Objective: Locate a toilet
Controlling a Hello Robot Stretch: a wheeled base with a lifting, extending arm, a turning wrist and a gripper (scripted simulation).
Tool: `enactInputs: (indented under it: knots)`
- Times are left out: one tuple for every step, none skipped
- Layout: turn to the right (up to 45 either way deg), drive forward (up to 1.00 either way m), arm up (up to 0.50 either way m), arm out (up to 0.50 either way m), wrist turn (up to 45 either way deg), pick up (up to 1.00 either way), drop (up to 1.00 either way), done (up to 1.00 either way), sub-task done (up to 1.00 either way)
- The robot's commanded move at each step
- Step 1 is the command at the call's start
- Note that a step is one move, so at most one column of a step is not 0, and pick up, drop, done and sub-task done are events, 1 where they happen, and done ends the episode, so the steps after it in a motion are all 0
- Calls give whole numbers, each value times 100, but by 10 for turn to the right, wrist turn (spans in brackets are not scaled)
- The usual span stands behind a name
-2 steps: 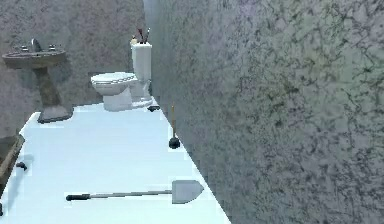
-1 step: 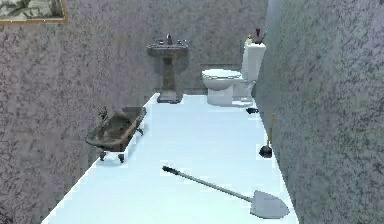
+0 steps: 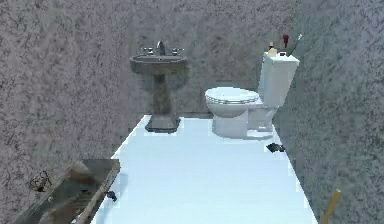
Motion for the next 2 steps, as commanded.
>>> enactInputs:
  knots:
    - [0, 100, 0, 0, 0, 0, 0, 0, 0]
    - [-30, 0, 0, 0, 0, 0, 0, 0, 0]
